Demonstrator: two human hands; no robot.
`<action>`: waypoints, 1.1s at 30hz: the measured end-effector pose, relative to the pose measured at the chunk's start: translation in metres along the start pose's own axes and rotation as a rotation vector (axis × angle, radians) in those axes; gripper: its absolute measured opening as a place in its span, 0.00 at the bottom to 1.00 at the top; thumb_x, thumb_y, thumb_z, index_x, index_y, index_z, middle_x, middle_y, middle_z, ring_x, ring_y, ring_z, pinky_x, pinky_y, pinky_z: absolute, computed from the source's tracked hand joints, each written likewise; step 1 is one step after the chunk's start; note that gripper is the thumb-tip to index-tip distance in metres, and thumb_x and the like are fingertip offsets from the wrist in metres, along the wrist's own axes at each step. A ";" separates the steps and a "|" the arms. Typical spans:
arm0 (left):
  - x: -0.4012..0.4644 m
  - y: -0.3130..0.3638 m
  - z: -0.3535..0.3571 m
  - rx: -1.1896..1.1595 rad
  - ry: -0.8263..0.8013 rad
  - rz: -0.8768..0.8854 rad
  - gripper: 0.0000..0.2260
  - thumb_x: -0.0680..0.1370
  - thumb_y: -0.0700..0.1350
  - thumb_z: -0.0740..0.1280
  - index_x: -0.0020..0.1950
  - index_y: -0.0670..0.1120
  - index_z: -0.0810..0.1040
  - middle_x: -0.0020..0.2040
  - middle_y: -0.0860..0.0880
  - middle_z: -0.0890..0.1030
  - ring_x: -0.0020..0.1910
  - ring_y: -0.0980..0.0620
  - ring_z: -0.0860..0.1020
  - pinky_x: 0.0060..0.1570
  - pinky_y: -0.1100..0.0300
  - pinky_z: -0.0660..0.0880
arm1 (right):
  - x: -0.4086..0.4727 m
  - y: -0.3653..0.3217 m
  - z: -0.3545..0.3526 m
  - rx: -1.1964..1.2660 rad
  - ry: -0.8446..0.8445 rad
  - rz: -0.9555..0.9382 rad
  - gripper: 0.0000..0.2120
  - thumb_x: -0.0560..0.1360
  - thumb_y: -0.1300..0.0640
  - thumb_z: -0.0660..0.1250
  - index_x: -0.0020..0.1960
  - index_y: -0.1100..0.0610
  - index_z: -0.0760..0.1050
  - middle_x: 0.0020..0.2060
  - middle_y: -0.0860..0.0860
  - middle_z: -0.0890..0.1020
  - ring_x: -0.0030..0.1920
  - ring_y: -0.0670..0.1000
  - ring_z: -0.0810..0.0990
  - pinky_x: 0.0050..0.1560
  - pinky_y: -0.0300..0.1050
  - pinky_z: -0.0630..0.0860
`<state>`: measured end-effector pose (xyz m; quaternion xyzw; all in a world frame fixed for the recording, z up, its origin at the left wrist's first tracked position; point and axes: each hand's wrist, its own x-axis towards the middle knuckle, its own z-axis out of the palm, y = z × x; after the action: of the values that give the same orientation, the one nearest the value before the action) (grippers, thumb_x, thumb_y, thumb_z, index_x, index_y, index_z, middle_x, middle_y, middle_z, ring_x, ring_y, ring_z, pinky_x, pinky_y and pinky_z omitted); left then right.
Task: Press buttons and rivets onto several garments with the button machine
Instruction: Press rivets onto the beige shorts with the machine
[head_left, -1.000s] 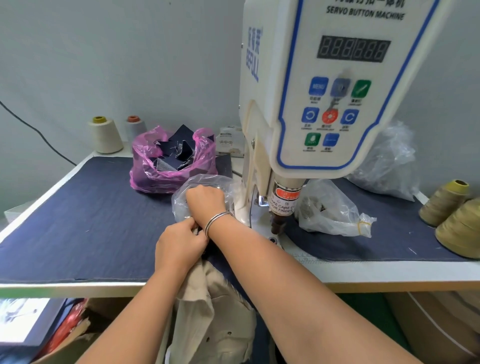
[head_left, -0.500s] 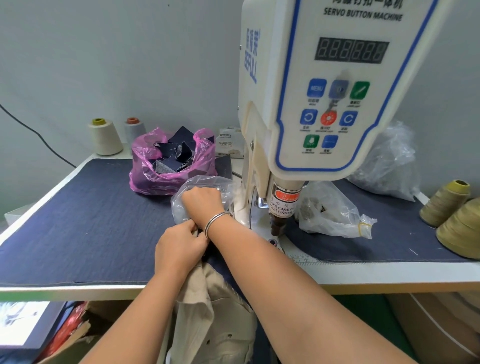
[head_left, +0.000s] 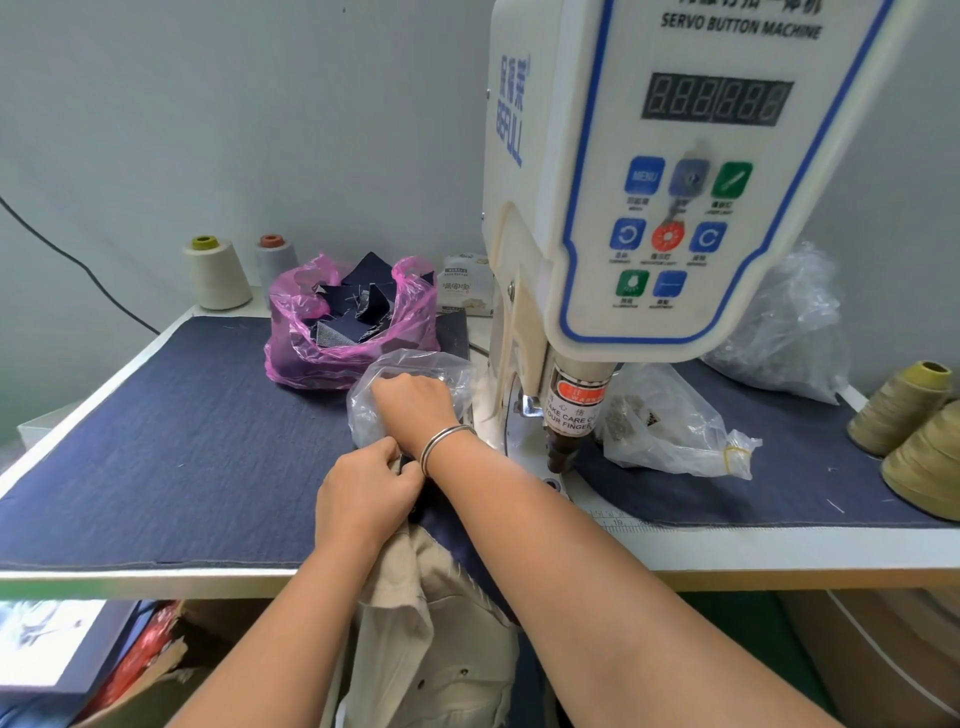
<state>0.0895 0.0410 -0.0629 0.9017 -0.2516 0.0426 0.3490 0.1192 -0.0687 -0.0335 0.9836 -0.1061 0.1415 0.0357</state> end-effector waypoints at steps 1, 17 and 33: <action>0.000 0.000 0.000 0.003 -0.001 0.003 0.12 0.73 0.48 0.65 0.33 0.43 0.70 0.30 0.48 0.75 0.33 0.45 0.74 0.30 0.57 0.63 | 0.001 -0.001 0.000 -0.017 0.004 0.004 0.13 0.76 0.65 0.59 0.59 0.59 0.74 0.52 0.55 0.82 0.52 0.57 0.81 0.41 0.46 0.69; 0.000 0.001 -0.002 -0.012 0.009 0.002 0.13 0.73 0.48 0.66 0.33 0.42 0.70 0.30 0.46 0.75 0.33 0.43 0.74 0.30 0.55 0.64 | 0.003 -0.003 -0.008 -0.203 0.017 -0.108 0.12 0.78 0.64 0.58 0.59 0.60 0.73 0.53 0.52 0.82 0.54 0.54 0.81 0.43 0.44 0.71; 0.000 0.001 -0.002 -0.017 -0.018 0.001 0.10 0.73 0.48 0.65 0.34 0.45 0.73 0.31 0.49 0.77 0.34 0.47 0.75 0.30 0.57 0.66 | -0.017 0.000 -0.021 0.021 -0.019 0.075 0.10 0.76 0.63 0.60 0.56 0.56 0.74 0.50 0.53 0.82 0.52 0.55 0.81 0.52 0.49 0.67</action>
<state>0.0887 0.0416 -0.0605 0.8989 -0.2556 0.0323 0.3544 0.0979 -0.0634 -0.0179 0.9805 -0.1416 0.1347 0.0190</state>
